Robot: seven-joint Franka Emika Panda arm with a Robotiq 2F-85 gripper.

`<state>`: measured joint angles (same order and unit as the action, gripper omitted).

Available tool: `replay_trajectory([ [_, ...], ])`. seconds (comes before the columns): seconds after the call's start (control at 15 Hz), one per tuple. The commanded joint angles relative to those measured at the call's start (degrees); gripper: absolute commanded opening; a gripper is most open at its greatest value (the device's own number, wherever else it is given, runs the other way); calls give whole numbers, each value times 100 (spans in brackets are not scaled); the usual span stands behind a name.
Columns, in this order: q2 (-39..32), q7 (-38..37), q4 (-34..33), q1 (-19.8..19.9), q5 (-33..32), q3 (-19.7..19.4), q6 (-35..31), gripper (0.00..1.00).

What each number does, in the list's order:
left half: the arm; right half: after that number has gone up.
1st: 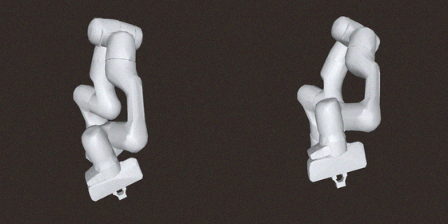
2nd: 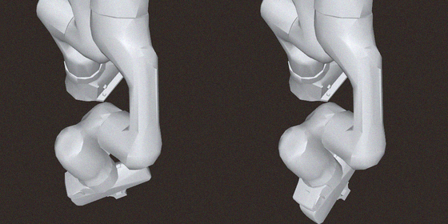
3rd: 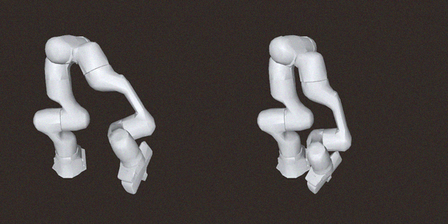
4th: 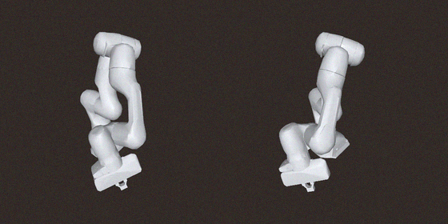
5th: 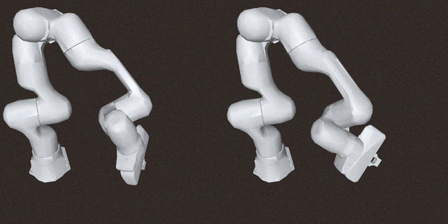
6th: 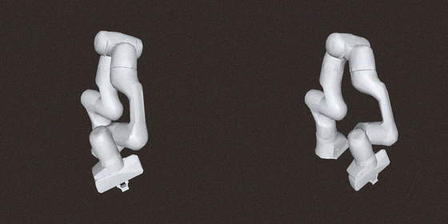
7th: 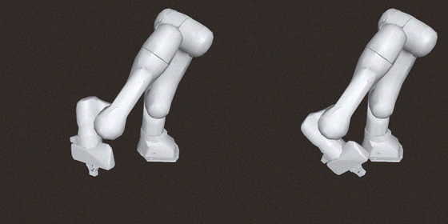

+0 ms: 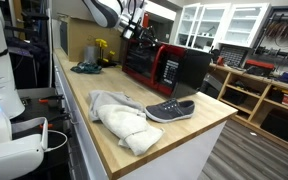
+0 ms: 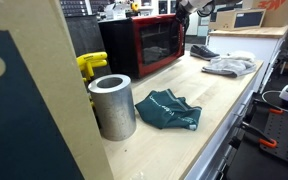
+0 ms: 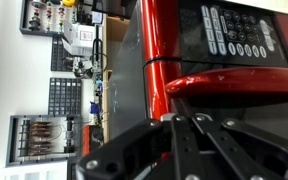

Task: Close the microwave door.

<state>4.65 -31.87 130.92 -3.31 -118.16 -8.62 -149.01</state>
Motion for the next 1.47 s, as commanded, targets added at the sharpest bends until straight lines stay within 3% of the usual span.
replay_trajectory([
  [0.0,320,524,177,156,1188,226,-519,0],
  [0.07,457,753,303,16,1674,118,-743,0],
  [0.33,984,1766,1105,119,3859,310,-1368,0],
  [0.6,1327,2620,1738,-1041,5969,-491,-759,0],
  [0.67,1396,2744,1766,-1387,6487,-678,-465,6],
  [0.73,1515,2888,1761,-1787,7013,-914,-82,27],
  [0.87,1785,3108,1489,-2485,8046,-1253,901,41],
  [1.13,1901,3059,494,-2625,9726,-972,2719,70],
  [1.2,1759,3281,272,-1728,10421,-124,2967,78],
  [1.4,1720,2881,-259,-1137,11263,382,3808,99],
])
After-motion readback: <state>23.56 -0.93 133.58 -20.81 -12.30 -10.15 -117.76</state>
